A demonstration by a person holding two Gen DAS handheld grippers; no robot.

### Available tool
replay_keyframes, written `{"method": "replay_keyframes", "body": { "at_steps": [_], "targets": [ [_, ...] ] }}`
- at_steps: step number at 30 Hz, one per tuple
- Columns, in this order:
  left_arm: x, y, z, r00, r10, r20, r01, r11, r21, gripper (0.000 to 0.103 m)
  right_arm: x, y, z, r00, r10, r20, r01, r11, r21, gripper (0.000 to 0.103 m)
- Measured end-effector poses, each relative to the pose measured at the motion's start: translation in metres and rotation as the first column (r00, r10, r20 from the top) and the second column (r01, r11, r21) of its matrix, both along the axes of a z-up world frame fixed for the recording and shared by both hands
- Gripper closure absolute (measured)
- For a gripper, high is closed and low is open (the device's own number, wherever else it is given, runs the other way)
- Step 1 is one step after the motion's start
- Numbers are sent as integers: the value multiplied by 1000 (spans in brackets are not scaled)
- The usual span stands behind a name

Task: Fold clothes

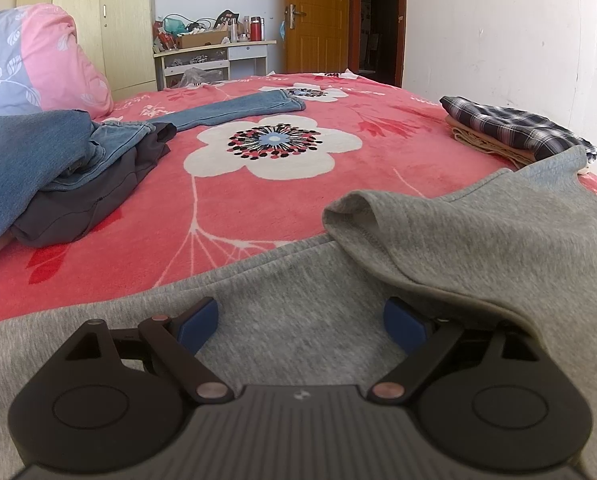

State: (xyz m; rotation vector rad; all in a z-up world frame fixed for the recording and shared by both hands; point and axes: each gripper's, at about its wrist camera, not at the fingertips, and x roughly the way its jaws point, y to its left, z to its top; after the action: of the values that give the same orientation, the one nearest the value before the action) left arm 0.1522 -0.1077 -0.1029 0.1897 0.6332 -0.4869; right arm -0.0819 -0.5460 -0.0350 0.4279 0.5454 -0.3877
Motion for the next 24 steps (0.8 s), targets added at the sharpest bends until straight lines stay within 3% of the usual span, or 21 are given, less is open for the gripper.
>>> {"method": "replay_keyframes", "body": {
  "at_steps": [2,4,5,8,10,11,13,15,18,21,24],
  "targets": [
    [0,0,0,1000,1,0,-1,1000,2,12,-11,31,-8,990,140,26,-141,989,38,78],
    [1,0,0,1000,2,0,-2,1000,3,12,-12,50,-27,979,201,-38,-199,979,37,78],
    [1,-1,0,1000,2,-1,-2,1000,3,12,-16,50,-38,982,167,-87,-166,986,15,81],
    [1,-1,0,1000,3,-1,-3,1000,2,11,-48,36,-39,996,-72,-45,73,997,23,86],
    [1,-1,0,1000,2,-1,-2,1000,1,11,-53,59,-21,990,-135,-44,130,987,-98,81],
    [1,-1,0,1000,3,-2,-3,1000,1,11,-48,83,-12,996,-79,-43,71,982,-175,81],
    [1,-1,0,1000,3,-2,-3,1000,1,11,-35,136,-1,991,134,-20,-135,965,-223,75],
    [1,-1,0,1000,3,-2,-3,1000,1,11,-22,191,8,939,343,-15,-334,901,-276,67],
    [1,-1,0,1000,3,-3,-3,1000,0,11,2,270,5,799,596,-81,-579,725,-372,57],
    [1,-1,0,1000,3,-4,-3,1000,-3,11,17,330,-5,672,719,-175,-709,557,-433,56],
    [0,0,0,1000,3,-5,-3,1000,-8,11,32,366,-15,601,753,-267,-764,445,-467,56]
  ]
}}
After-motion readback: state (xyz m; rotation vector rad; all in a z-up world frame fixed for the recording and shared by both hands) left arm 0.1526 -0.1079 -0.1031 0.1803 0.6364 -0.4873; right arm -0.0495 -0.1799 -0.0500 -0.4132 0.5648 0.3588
